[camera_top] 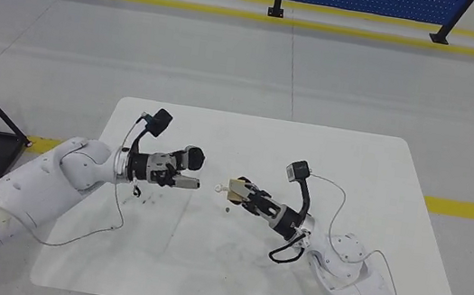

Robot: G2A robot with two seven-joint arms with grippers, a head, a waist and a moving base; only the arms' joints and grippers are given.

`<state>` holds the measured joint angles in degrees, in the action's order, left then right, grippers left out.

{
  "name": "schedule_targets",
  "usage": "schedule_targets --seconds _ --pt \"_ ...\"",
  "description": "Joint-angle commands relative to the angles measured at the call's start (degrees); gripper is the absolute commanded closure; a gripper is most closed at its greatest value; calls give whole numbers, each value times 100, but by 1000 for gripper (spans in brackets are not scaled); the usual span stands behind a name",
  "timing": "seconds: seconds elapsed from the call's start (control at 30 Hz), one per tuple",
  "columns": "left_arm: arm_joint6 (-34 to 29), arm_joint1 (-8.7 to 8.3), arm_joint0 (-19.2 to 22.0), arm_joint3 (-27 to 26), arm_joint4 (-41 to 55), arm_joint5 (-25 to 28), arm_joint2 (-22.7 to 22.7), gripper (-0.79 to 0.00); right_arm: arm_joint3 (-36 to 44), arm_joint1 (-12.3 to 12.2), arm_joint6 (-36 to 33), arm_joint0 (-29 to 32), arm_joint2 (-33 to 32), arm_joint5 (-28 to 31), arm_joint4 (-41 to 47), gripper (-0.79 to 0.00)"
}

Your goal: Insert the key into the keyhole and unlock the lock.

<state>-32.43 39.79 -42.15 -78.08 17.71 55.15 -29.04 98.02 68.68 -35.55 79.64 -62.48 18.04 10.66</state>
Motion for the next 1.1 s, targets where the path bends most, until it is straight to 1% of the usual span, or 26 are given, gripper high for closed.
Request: schedule_targets --seconds 0.0,0.13,0.17,0.3,0.33,0.63,0.7,0.77,0.87,0.93,1.07 --pt "-1057 -7 87 28 1275 -354 56 -785 0 0 0 0 0 0 0 0" --pt "-2390 -1 192 63 2603 -847 44 -785 0 0 0 0 0 0 0 0" --pt "-2606 6 200 105 2870 -937 17 -785 0 0 0 0 0 0 0 0" --pt "-3119 67 134 129 3640 -1449 -32 -785 0 0 0 0 0 0 0 0" --pt "-3196 78 125 168 3711 -1526 -41 -785 0 0 0 0 0 0 0 0" --pt "-3196 78 125 168 3711 -1526 -41 -785 0 0 0 0 0 0 0 0" --pt "-2998 88 24 97 3487 -1598 -58 -785 0 0 0 0 0 0 0 0" --pt "-2963 110 -111 -12 3495 -1641 -64 -785 0 0 0 0 0 0 0 0" --pt "-2982 153 -204 34 3490 -1826 -95 -785 0 0 0 0 0 0 0 0" --pt "-2991 190 -261 48 3487 -1839 -118 -785 0 0 0 0 0 0 0 0" --pt "-3175 284 -350 96 3631 -1693 -173 -785 0 0 0 0 0 0 0 0"
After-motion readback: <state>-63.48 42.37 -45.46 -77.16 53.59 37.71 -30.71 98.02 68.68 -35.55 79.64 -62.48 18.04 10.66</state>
